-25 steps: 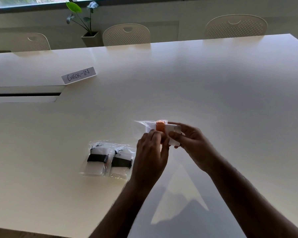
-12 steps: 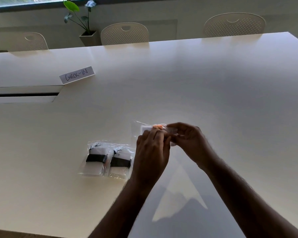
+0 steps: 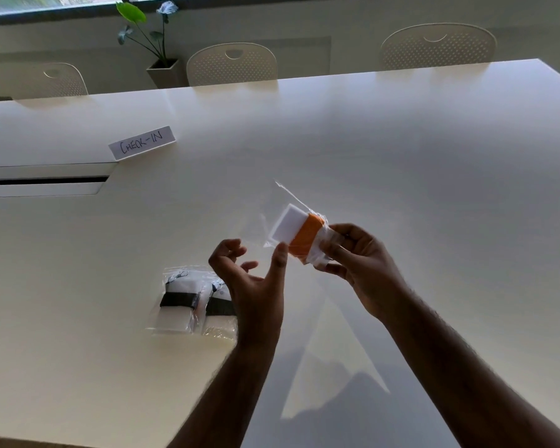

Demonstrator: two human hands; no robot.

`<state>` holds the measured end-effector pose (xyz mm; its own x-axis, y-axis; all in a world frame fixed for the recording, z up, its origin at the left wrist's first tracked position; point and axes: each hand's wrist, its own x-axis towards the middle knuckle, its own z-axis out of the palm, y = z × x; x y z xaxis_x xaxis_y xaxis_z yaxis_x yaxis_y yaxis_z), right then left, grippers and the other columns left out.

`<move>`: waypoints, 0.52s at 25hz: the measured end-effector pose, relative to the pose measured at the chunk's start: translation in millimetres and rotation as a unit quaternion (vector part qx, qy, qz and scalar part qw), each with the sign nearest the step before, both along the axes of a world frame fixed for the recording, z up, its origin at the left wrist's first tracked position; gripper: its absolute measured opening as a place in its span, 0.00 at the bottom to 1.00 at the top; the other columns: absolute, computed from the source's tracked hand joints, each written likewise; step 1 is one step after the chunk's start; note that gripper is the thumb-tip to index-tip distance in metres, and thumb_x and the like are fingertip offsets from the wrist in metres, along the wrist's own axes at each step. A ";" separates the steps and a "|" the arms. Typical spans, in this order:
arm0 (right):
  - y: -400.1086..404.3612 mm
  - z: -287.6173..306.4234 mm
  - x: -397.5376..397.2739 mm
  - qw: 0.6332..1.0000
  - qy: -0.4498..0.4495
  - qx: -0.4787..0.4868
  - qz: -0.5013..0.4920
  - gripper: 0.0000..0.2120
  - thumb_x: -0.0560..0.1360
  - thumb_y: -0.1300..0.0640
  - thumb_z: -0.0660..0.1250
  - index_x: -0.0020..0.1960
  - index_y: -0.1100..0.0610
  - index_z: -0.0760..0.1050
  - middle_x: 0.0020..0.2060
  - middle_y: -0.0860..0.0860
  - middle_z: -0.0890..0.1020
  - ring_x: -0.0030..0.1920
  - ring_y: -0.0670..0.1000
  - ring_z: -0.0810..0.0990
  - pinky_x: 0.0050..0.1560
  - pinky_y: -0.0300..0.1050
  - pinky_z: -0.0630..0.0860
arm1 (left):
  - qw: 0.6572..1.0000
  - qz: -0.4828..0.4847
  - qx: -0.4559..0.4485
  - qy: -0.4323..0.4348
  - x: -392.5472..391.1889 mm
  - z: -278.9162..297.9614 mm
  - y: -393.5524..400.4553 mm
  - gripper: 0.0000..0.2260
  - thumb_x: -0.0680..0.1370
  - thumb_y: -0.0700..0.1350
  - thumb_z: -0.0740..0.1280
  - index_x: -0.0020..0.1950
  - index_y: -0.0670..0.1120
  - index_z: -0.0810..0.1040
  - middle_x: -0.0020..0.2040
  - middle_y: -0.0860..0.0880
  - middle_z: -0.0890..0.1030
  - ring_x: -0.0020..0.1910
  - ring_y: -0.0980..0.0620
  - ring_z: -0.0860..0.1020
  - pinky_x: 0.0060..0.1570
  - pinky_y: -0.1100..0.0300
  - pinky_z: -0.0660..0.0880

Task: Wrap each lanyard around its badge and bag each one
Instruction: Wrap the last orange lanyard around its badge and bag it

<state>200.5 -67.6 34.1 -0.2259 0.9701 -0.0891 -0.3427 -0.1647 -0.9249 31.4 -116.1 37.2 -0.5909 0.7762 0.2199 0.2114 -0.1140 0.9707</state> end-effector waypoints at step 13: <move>0.9 -6.3 -0.9 0.999 -0.013 -0.035 -0.040 0.16 0.75 0.63 0.75 0.61 0.67 0.79 0.54 0.64 0.84 0.53 0.60 0.87 0.51 0.55 0.85 | 0.956 -0.230 -0.122 -0.133 6.6 -11.0 3.9 0.10 0.81 0.45 0.71 0.61 0.52 0.81 0.55 0.54 0.88 0.56 0.54 0.86 0.56 0.61 0.82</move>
